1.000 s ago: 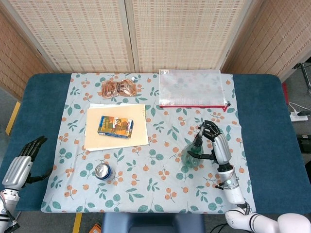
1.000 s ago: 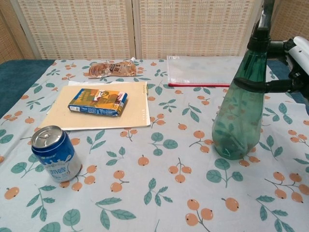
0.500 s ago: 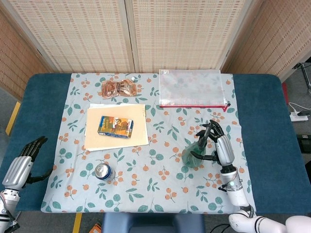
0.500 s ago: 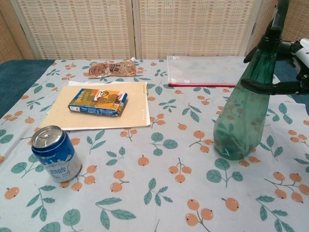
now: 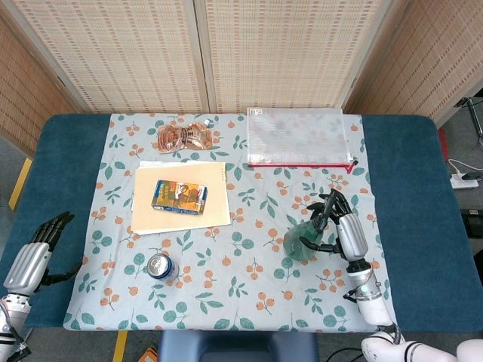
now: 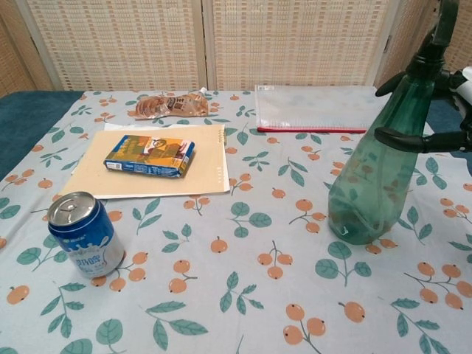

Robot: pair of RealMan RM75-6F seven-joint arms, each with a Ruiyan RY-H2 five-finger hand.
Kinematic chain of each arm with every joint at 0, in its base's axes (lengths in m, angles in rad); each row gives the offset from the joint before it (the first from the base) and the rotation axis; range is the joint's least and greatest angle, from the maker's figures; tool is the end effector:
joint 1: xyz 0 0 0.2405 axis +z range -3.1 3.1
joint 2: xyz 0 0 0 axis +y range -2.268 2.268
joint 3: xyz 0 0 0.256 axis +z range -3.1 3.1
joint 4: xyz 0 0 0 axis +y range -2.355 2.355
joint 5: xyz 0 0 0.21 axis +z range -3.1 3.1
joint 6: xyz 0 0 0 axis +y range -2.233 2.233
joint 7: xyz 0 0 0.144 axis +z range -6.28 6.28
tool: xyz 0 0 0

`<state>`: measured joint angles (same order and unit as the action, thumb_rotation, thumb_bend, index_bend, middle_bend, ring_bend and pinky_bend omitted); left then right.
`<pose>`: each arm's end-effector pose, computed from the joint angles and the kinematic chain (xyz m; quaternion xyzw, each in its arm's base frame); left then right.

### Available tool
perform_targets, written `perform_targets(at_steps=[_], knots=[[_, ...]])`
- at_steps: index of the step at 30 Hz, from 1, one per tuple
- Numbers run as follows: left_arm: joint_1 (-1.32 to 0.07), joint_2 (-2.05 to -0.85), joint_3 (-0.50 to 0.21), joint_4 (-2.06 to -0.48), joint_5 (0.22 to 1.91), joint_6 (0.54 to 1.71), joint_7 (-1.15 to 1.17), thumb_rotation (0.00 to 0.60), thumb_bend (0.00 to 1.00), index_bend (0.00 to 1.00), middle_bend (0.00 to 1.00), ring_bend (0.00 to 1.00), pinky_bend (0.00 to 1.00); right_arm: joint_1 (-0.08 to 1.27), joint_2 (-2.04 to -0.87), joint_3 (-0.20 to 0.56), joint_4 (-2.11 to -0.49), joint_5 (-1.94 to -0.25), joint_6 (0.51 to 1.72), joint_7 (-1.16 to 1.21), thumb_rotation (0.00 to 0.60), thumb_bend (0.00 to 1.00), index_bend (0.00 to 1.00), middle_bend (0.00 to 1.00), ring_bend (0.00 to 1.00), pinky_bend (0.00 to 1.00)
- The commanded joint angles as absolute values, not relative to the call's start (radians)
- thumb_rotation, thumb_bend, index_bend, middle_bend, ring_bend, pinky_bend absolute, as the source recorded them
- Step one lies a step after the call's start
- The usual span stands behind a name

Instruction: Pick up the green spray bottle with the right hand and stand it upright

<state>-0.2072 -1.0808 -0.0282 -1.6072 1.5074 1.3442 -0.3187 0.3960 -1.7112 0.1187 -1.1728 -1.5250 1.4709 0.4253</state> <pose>-0.3007 0.2132 0.1506 -0.5876 -0.4796 -0.4435 0.4775 -0.2307 -0.2767 0.0076 0.5236 -0.4579 0.6153 0.3708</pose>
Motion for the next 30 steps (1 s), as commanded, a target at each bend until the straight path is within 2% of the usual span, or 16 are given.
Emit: perform_targets(at_steps=[1,12,30], knots=[[-0.207,-1.081,-0.028,-1.607,1.508,1.345,-0.319,0.600,0.25,0.00,0.00,0.00,0.00,0.390,-1.700,0.117,-1.190,-1.518,1.457,0.403,0.600,0.00,0.33,0.49,0.16,0.06],[-0.205,-1.081,-0.028,-1.606,1.512,1.350,-0.323,0.600,0.25,0.00,0.00,0.00,0.00,0.373,-1.632,0.108,-1.292,-1.485,1.394,0.330,0.600,0.00,0.25,0.41,0.09,0.01],[-0.206,-1.081,-0.028,-1.607,1.510,1.349,-0.323,0.600,0.25,0.00,0.00,0.00,0.00,0.387,-1.590,0.118,-1.365,-1.466,1.319,0.256,0.600,0.00,0.13,0.33,0.03,0.00]])
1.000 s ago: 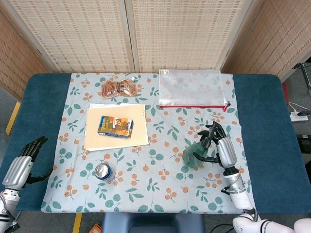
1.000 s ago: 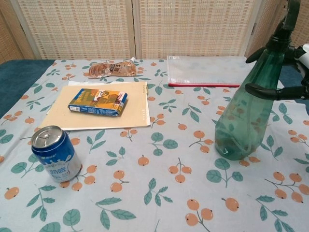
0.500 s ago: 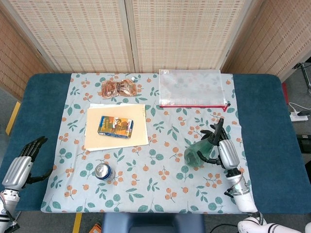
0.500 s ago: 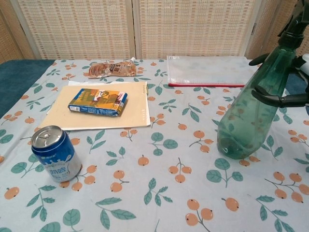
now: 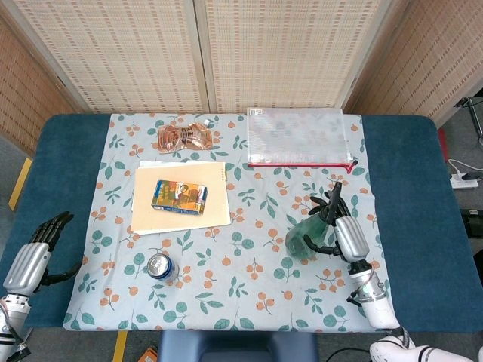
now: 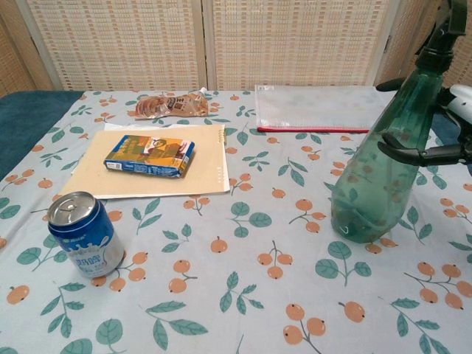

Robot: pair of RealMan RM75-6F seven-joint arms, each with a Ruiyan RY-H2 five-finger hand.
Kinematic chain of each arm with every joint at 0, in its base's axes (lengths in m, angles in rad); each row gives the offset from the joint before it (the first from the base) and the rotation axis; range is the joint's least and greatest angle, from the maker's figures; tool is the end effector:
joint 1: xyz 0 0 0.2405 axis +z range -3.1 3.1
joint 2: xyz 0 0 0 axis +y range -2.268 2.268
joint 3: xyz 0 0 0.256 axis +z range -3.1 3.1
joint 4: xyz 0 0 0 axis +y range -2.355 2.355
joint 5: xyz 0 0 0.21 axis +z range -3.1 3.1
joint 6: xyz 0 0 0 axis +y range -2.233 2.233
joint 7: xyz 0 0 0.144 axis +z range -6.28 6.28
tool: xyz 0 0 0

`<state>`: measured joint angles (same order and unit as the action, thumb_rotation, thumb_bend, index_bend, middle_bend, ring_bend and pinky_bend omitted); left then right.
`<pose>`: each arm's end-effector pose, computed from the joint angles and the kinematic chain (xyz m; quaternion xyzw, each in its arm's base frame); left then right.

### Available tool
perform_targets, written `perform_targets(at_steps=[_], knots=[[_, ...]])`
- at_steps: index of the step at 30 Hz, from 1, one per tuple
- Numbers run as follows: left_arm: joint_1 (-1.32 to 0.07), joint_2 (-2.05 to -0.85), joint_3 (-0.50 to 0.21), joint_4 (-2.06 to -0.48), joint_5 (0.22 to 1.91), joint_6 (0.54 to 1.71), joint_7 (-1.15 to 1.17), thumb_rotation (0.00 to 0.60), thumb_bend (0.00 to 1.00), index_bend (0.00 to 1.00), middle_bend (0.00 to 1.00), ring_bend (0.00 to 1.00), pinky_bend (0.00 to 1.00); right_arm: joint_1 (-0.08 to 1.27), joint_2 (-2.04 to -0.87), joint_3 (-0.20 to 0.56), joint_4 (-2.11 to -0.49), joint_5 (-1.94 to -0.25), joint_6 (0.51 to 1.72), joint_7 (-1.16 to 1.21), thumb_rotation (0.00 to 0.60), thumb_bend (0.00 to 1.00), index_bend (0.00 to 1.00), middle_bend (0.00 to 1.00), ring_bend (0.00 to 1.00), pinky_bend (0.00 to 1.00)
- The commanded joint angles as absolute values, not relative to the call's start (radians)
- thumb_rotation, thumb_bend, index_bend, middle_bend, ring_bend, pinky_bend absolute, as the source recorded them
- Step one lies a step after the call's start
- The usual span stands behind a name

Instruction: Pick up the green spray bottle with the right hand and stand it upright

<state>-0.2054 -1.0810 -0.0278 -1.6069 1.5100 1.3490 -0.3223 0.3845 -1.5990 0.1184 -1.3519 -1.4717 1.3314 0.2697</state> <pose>-0.3006 0.2127 0.1510 -0.5867 -0.4793 -0.4457 0.4769 -0.2309 -0.2725 0.0143 0.5615 -0.4839 0.5467 0.3893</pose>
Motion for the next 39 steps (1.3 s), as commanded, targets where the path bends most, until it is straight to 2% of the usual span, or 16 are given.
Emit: perform_targets(at_steps=[1,19,39], knots=[[-0.205,-1.081,-0.027,-1.606,1.511,1.349,-0.324,0.600,0.25,0.00,0.00,0.00,0.00,0.388,-1.585,0.117,-1.373,-1.463,1.312,0.249,0.600,0.00,0.12,0.32,0.02,0.00],[-0.205,-1.081,-0.025,-1.605,1.515,1.351,-0.328,0.600,0.25,0.00,0.00,0.00,0.00,0.386,-1.536,0.103,-1.459,-1.461,1.272,0.199,0.600,0.00,0.00,0.24,0.00,0.00],[-0.206,-1.079,-0.024,-1.603,1.518,1.350,-0.333,0.600,0.25,0.00,0.00,0.00,0.00,0.363,-1.458,0.111,-1.569,-1.442,1.285,0.134,0.600,0.00,0.00,0.19,0.00,0.00]])
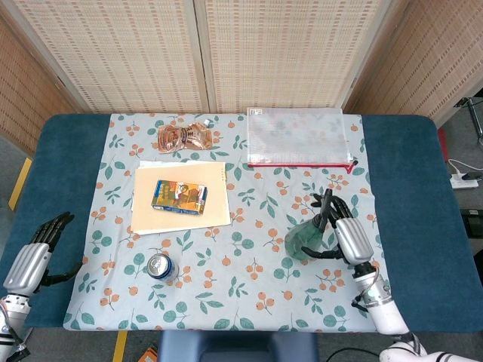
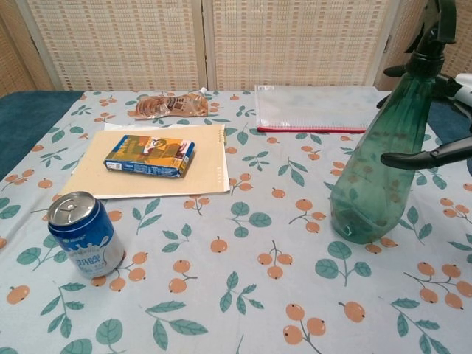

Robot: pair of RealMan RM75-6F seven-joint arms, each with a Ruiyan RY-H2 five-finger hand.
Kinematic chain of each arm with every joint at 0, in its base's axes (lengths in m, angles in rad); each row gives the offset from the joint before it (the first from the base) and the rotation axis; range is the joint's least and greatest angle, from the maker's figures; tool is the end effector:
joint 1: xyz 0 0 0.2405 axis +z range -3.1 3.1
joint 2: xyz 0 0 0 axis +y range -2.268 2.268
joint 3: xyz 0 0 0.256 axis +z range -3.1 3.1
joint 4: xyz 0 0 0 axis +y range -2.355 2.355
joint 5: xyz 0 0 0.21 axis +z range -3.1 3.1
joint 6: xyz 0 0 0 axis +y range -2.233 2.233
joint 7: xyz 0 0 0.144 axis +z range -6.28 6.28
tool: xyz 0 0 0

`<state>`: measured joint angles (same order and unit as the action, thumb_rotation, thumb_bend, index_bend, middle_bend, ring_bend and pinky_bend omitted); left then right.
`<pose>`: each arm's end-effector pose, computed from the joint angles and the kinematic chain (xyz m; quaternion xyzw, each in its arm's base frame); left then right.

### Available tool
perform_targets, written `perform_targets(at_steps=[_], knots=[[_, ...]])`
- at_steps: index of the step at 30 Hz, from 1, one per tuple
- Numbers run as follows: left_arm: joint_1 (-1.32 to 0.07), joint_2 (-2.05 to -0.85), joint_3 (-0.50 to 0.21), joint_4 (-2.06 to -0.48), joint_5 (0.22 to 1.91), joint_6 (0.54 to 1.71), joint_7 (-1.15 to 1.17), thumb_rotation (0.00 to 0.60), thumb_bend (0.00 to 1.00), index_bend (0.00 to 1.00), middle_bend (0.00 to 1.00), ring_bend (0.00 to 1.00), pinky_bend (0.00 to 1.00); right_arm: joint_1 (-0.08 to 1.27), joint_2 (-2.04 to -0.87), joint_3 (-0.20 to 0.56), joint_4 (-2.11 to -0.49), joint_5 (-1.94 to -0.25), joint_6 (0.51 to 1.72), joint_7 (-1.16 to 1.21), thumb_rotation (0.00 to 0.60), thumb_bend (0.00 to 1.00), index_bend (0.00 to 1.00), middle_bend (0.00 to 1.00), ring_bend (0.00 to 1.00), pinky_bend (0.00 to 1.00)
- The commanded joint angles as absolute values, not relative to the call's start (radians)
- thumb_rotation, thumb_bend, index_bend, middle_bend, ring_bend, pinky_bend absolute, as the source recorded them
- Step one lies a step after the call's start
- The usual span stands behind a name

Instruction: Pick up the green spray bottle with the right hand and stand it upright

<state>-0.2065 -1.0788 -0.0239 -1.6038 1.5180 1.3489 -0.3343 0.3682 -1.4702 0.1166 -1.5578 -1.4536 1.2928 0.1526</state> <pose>-0.3006 0.2122 0.1511 -0.5882 -0.4806 -0.4467 0.4728 -0.2178 -0.2615 0.0377 0.5822 -0.4846 0.5230 0.3908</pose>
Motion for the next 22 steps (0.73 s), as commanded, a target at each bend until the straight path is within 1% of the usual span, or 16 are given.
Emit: perform_targets(at_steps=[1,3,6,8,10,11,14,17,22], knots=[[-0.205,-1.080,-0.023,-1.601,1.517,1.350,-0.332,0.600,0.25,0.00,0.00,0.00,0.00,0.360,-1.443,0.104,-1.582,-1.429,1.272,0.110,0.600,0.00,0.00,0.19,0.00,0.00],[-0.205,-1.081,-0.025,-1.602,1.513,1.350,-0.331,0.600,0.25,0.00,0.00,0.00,0.00,0.357,-1.405,0.090,-1.612,-1.400,1.239,0.050,0.600,0.00,0.00,0.19,0.00,0.00],[-0.204,-1.082,-0.025,-1.602,1.512,1.351,-0.329,0.600,0.25,0.00,0.00,0.00,0.00,0.363,-1.303,0.058,-1.691,-1.321,1.158,-0.123,0.600,0.00,0.00,0.17,0.00,0.00],[-0.202,-1.080,-0.025,-1.603,1.512,1.355,-0.330,0.600,0.25,0.00,0.00,0.00,0.00,0.367,-1.217,0.036,-1.768,-1.257,1.124,-0.273,0.600,0.00,0.00,0.14,0.00,0.00],[-0.198,-1.079,-0.025,-1.604,1.511,1.360,-0.332,0.600,0.25,0.00,0.00,0.00,0.00,0.361,-1.158,0.022,-1.828,-1.220,1.148,-0.409,0.600,0.00,0.00,0.10,0.00,0.00],[-0.196,-1.078,-0.025,-1.605,1.510,1.362,-0.334,0.600,0.25,0.00,0.00,0.00,0.00,0.351,-1.132,0.011,-1.855,-1.215,1.183,-0.490,0.600,0.00,0.00,0.09,0.00,0.00],[-0.194,-1.076,-0.024,-1.606,1.512,1.365,-0.336,0.600,0.25,0.00,0.00,0.00,0.00,0.328,-1.073,-0.016,-1.909,-1.198,1.241,-0.636,0.600,0.00,0.00,0.06,0.00,0.00],[-0.198,-1.077,-0.026,-1.608,1.516,1.363,-0.330,0.600,0.25,0.00,0.00,0.00,0.00,0.318,-1.046,-0.021,-1.896,-1.219,1.264,-0.646,0.600,0.00,0.00,0.05,0.00,0.00],[-0.205,-1.081,-0.027,-1.612,1.519,1.356,-0.315,0.600,0.25,0.00,0.00,0.00,0.00,0.302,-1.055,-0.015,-1.808,-1.268,1.266,-0.523,0.600,0.00,0.00,0.05,0.00,0.00]])
